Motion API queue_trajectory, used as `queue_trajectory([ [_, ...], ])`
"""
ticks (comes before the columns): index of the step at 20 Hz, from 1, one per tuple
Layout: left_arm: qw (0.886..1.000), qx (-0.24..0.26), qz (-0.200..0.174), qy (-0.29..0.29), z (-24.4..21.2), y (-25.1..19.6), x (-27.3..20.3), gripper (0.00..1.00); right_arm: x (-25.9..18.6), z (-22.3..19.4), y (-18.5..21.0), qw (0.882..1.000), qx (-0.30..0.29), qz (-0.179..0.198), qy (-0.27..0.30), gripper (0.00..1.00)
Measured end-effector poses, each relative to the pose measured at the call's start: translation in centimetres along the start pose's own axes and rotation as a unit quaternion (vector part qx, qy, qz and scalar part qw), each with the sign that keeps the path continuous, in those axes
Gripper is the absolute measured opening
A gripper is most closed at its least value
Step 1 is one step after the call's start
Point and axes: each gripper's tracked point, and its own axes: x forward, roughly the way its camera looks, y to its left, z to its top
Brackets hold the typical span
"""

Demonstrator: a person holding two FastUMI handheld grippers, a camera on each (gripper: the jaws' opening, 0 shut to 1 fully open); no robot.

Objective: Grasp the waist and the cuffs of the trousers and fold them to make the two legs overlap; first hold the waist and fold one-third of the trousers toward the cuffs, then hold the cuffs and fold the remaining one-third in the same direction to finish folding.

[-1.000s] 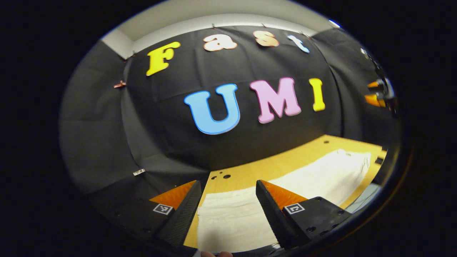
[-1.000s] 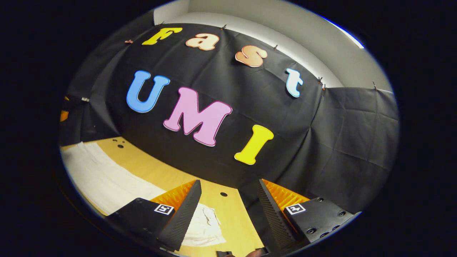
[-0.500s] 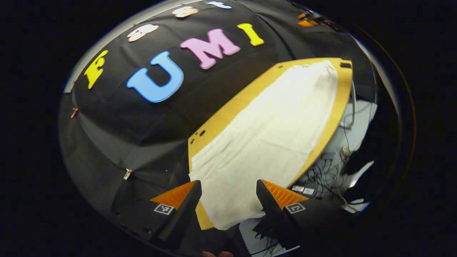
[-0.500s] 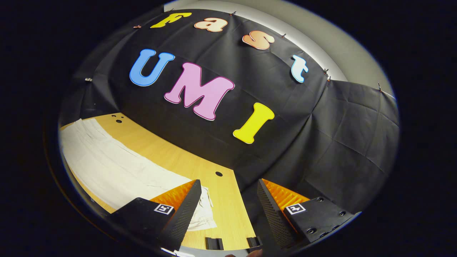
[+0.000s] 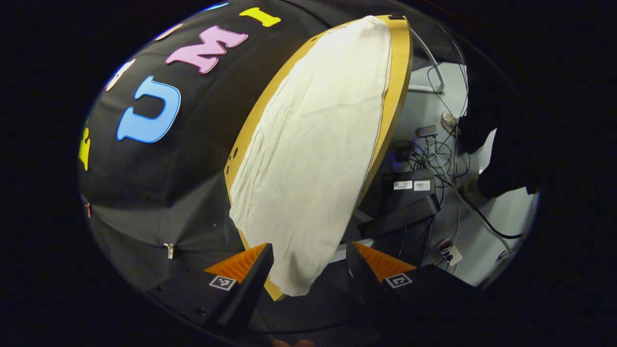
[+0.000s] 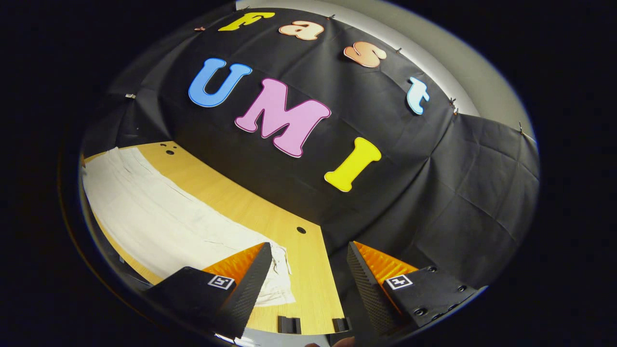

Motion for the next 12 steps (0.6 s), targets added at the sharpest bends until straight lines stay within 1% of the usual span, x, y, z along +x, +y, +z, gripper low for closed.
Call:
queue_trajectory([
  [3,1.000,0.022,0.007,-0.002,0.8,1.1,0.7,0.96,-0.1,-0.1,-0.1,1.000,0.001,0.001,0.001,0.97],
  [4,1.000,0.023,-0.001,-0.001,0.7,1.0,0.8,0.96,0.0,-0.2,-0.1,1.000,0.001,0.000,0.002,0.97],
  [6,0.999,0.036,-0.003,0.002,1.0,1.5,0.4,0.95,0.0,-0.6,-0.3,1.000,0.001,0.000,0.005,0.97],
  [8,0.998,0.053,0.014,-0.002,1.9,2.8,-0.4,0.95,0.3,-1.0,-0.3,1.000,0.002,0.000,0.009,0.97],
  [9,0.998,0.054,0.015,-0.004,2.3,3.0,-0.4,0.95,0.4,-1.3,-0.3,1.000,0.003,0.001,0.012,0.97],
  [11,0.999,0.046,0.003,0.002,2.1,2.7,0.6,0.95,0.9,-1.9,-0.1,1.000,0.007,0.003,0.017,0.97],
  [12,0.999,0.050,-0.004,0.013,1.6,2.6,1.2,0.95,1.1,-2.2,0.0,1.000,0.008,0.007,0.020,0.97],
])
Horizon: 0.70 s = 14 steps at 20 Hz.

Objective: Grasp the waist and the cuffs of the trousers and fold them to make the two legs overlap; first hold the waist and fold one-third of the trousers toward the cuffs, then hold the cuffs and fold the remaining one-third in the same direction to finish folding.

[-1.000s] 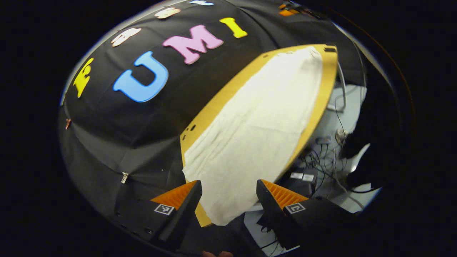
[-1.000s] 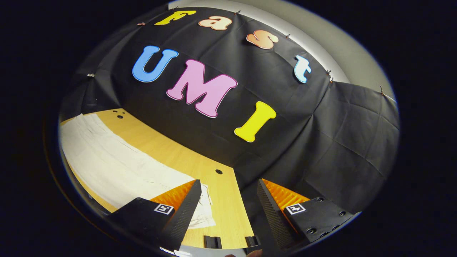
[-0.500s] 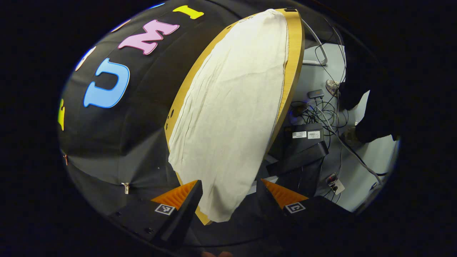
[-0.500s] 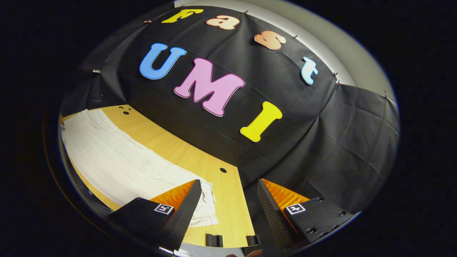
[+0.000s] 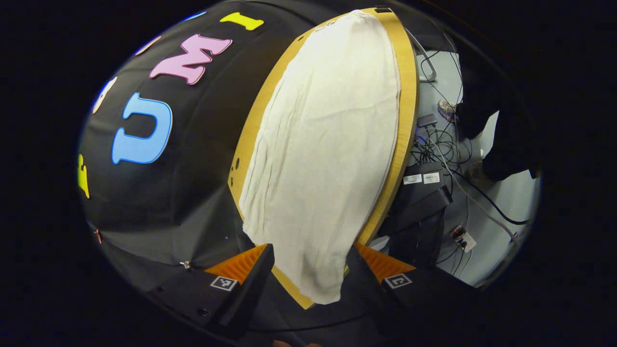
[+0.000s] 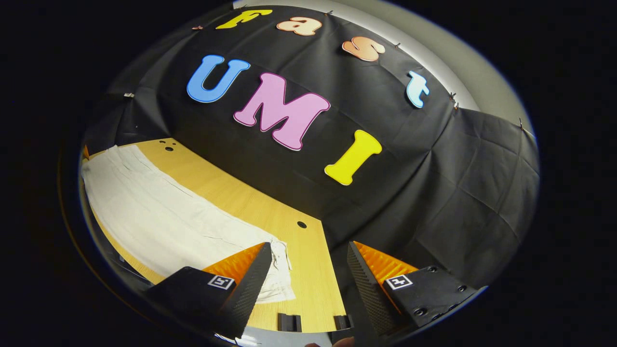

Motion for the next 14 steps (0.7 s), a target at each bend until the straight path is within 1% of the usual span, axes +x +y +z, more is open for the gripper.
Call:
queue_trajectory([
  [1,1.000,0.011,0.005,0.007,-0.1,0.4,0.5,0.95,0.4,-0.2,0.2,1.000,-0.002,0.002,0.002,0.97],
  [2,1.000,0.024,0.005,0.010,0.1,0.8,1.2,0.92,0.6,-0.4,0.2,1.000,-0.007,0.004,0.002,0.97],
  [3,0.999,0.030,-0.002,0.012,0.3,0.8,1.8,0.90,0.9,-0.8,0.3,1.000,-0.013,0.008,0.003,0.97],
  [4,0.999,0.032,-0.012,0.012,0.2,0.8,2.4,0.84,1.4,-1.4,0.5,1.000,-0.023,0.014,0.007,0.99],
  [5,0.999,0.034,-0.022,0.013,0.4,0.7,2.9,0.82,1.9,-2.2,0.9,0.999,-0.038,0.026,0.012,0.97],
  [6,0.999,0.036,-0.035,0.018,0.5,0.7,3.1,0.70,2.4,-3.1,1.0,0.997,-0.059,0.036,0.016,0.97],
  [7,0.998,0.038,-0.042,0.024,0.5,0.6,3.6,0.66,2.9,-3.8,1.1,0.995,-0.083,0.047,0.020,0.97],
  [8,0.998,0.040,-0.046,0.028,0.5,1.0,4.0,0.56,3.2,-4.7,1.1,0.992,-0.108,0.056,0.023,0.97],
  [10,0.997,0.044,-0.058,0.035,0.4,0.9,4.9,0.51,3.6,-7.0,1.4,0.986,-0.145,0.077,0.029,0.97],
  [12,0.995,0.044,-0.073,0.050,0.3,0.7,5.4,0.32,4.7,-9.9,2.6,0.978,-0.175,0.108,0.041,0.98],
  [14,0.994,0.043,-0.078,0.063,0.2,0.8,5.8,0.10,5.0,-12.4,3.4,0.966,-0.215,0.136,0.053,0.97],
])
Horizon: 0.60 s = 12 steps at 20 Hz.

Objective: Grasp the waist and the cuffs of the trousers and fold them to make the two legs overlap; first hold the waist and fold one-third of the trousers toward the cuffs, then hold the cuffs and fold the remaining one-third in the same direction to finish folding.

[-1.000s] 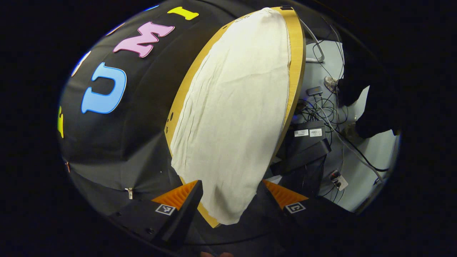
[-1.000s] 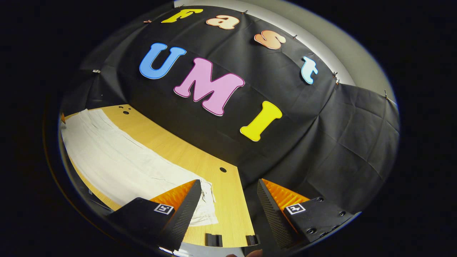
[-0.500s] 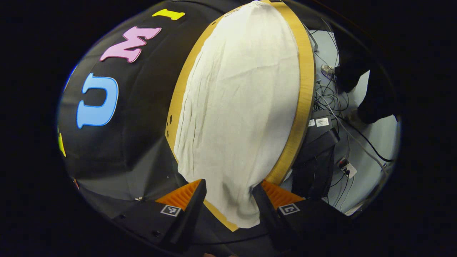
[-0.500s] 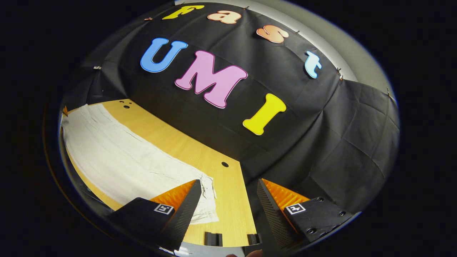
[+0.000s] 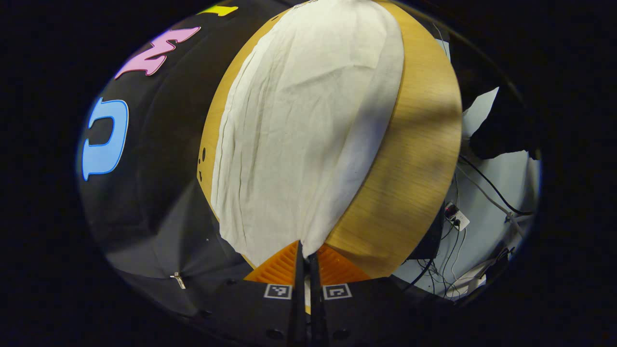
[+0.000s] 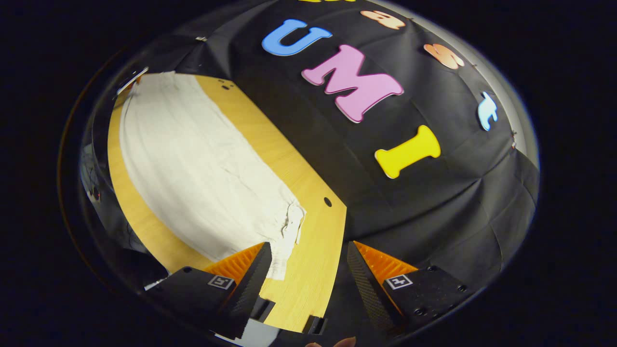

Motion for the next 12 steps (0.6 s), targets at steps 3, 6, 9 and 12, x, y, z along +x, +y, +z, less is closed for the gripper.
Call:
queue_trajectory([
  [3,1.000,-0.014,-0.021,0.000,0.5,0.0,0.1,0.06,1.6,-2.5,2.9,0.997,-0.058,0.056,0.014,0.97],
  [6,0.999,-0.033,-0.036,0.009,0.5,0.1,0.0,0.06,3.2,-5.0,5.3,0.987,-0.122,0.104,0.020,0.97],
  [9,0.999,-0.024,-0.038,0.017,0.5,0.1,0.1,0.06,4.7,-7.4,6.7,0.978,-0.158,0.132,0.031,0.97],
  [12,0.998,-0.031,-0.043,0.024,0.5,0.1,0.1,0.05,6.3,-9.0,7.8,0.968,-0.193,0.157,0.034,0.97],
])
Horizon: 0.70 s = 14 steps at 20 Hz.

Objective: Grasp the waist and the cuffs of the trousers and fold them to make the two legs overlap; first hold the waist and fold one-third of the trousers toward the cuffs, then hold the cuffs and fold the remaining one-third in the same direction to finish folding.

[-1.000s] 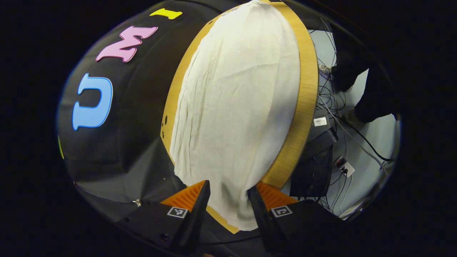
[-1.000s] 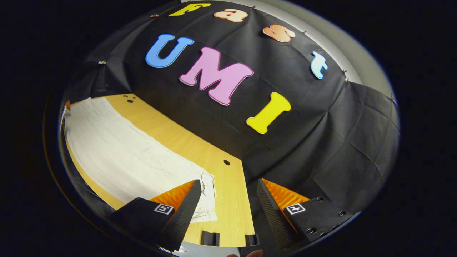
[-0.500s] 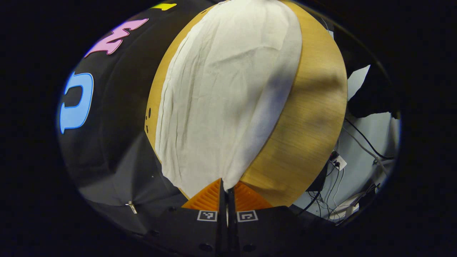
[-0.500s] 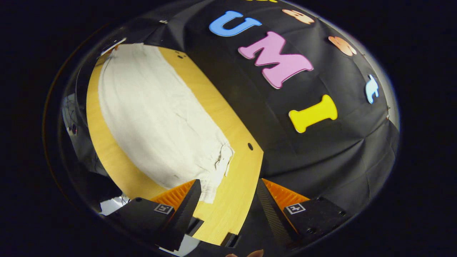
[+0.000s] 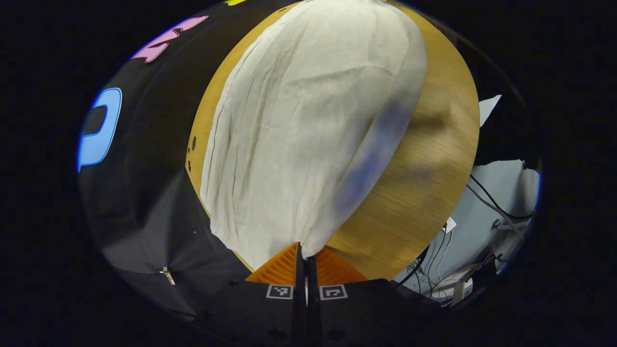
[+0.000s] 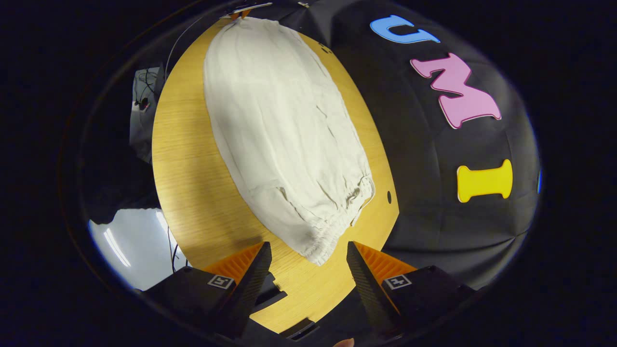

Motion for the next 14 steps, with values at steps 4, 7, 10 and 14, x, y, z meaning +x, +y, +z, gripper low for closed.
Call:
queue_trajectory([
  [4,1.000,0.000,-0.001,0.005,0.0,0.0,0.1,0.06,1.8,1.1,0.4,0.998,-0.059,0.021,-0.013,0.96],
  [7,1.000,0.013,0.006,0.011,-0.1,0.1,0.2,0.06,3.4,2.3,0.1,0.994,-0.107,0.020,-0.025,0.92],
  [10,0.999,0.033,0.014,0.017,-0.3,0.1,0.1,0.06,4.8,3.0,0.6,0.991,-0.132,0.033,-0.013,0.69],
  [14,0.999,0.021,0.018,0.015,-0.3,0.1,0.2,0.06,5.3,2.3,1.4,0.996,-0.069,0.057,0.012,0.08],
])
